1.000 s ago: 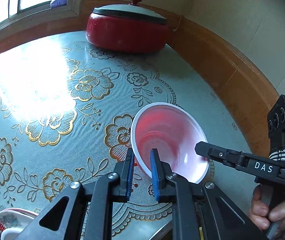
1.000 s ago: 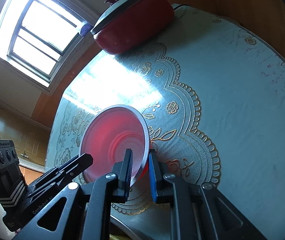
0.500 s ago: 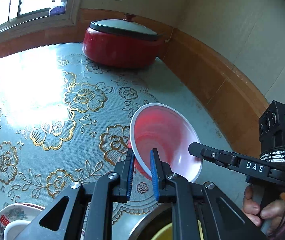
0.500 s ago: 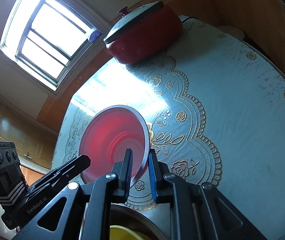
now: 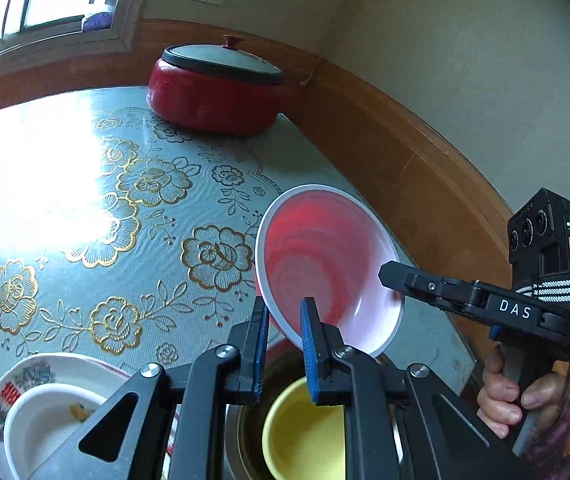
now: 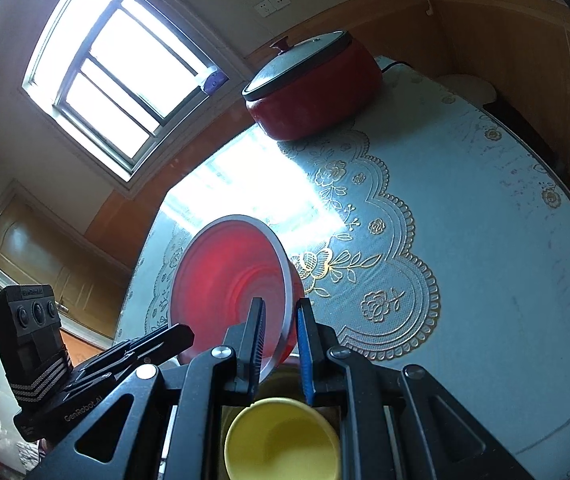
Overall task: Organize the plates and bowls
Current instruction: 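Carry the red bowl over the steel bowl holding the yellow bowl, then lower the red bowl into the yellow bowl and open the left gripper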
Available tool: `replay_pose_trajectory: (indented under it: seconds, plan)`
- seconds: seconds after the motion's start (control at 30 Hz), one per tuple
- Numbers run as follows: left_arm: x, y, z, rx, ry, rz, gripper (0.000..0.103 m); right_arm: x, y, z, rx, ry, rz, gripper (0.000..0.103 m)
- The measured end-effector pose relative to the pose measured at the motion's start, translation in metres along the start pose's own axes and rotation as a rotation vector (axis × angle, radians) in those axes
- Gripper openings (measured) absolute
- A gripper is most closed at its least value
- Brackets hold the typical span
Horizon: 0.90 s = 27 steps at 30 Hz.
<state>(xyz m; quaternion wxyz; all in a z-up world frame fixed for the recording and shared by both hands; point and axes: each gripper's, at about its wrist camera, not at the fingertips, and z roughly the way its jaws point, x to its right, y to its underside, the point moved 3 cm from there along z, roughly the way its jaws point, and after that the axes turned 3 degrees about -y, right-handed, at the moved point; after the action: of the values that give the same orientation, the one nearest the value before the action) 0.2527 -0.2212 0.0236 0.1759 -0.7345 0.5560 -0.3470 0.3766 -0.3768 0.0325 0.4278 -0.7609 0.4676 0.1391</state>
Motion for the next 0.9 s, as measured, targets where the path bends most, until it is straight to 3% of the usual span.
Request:
replay_pose_trajectory:
  seconds: [0.5, 0.9]
  plan:
    - [0.006, 0.067, -0.020, -0.149, 0.131, 0.032, 0.016, -0.011, 0.068, -0.029, -0.101, 0.032, -0.043, 0.014]
    - [-0.001, 0.098, -0.005, -0.245, 0.118, 0.019, 0.016, 0.006, 0.106, -0.017, -0.197, 0.098, -0.002, 0.016]
